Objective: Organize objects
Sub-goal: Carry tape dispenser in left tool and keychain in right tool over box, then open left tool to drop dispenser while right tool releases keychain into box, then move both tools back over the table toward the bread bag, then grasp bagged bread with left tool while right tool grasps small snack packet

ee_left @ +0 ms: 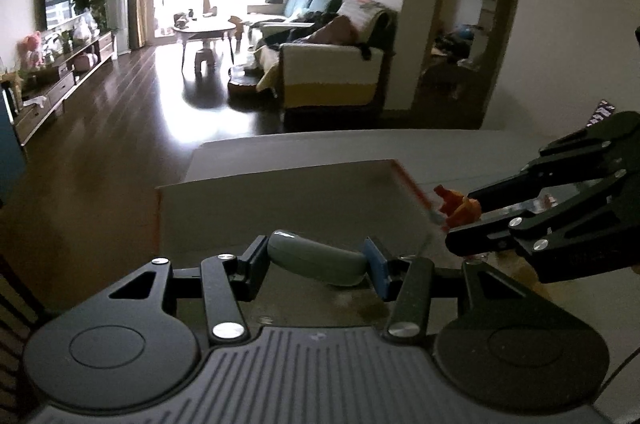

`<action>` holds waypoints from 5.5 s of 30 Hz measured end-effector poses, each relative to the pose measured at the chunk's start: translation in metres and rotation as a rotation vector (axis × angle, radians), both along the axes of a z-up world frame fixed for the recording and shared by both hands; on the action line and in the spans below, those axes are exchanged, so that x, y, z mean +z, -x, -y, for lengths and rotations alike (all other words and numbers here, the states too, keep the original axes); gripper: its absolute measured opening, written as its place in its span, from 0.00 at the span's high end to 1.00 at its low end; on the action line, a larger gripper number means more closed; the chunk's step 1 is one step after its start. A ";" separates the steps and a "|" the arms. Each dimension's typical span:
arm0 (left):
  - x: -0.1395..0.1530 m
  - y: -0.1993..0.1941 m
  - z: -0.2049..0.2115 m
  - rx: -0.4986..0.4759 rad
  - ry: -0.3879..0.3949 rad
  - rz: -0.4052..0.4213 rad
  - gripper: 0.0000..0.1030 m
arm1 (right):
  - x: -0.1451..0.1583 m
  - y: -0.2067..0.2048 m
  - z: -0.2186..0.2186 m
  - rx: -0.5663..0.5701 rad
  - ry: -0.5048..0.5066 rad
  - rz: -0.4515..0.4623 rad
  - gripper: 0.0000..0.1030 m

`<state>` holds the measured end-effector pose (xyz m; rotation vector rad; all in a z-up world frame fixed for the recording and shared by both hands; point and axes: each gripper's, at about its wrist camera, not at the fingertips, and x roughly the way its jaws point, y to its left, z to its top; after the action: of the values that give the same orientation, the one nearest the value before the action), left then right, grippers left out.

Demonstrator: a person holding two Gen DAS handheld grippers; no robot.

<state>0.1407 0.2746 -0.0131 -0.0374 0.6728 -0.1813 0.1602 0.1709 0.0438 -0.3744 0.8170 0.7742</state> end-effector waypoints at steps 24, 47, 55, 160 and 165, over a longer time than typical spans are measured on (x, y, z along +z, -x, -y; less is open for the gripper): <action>-0.072 -0.067 -0.015 -0.026 -0.054 -0.165 0.51 | -0.103 -0.024 -0.047 -0.031 0.195 -0.148 0.62; -0.072 -0.078 -0.012 0.008 -0.049 -0.285 0.38 | -0.074 -0.014 -0.022 -0.037 0.076 -0.188 0.42; -0.060 -0.051 -0.006 0.010 -0.042 -0.253 0.38 | -0.048 0.001 0.001 -0.024 0.004 -0.155 0.39; -0.130 0.002 0.388 0.007 -0.180 -0.238 0.01 | -0.148 -0.080 0.289 0.010 0.187 -0.136 0.62; -0.128 0.007 0.388 -0.016 -0.189 -0.228 0.13 | -0.148 -0.074 0.289 -0.010 0.186 -0.144 0.72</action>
<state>0.1340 -0.1138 -0.1416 0.1305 0.9152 -0.1293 0.2344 -0.1177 -0.1037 -0.4833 1.0296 0.7235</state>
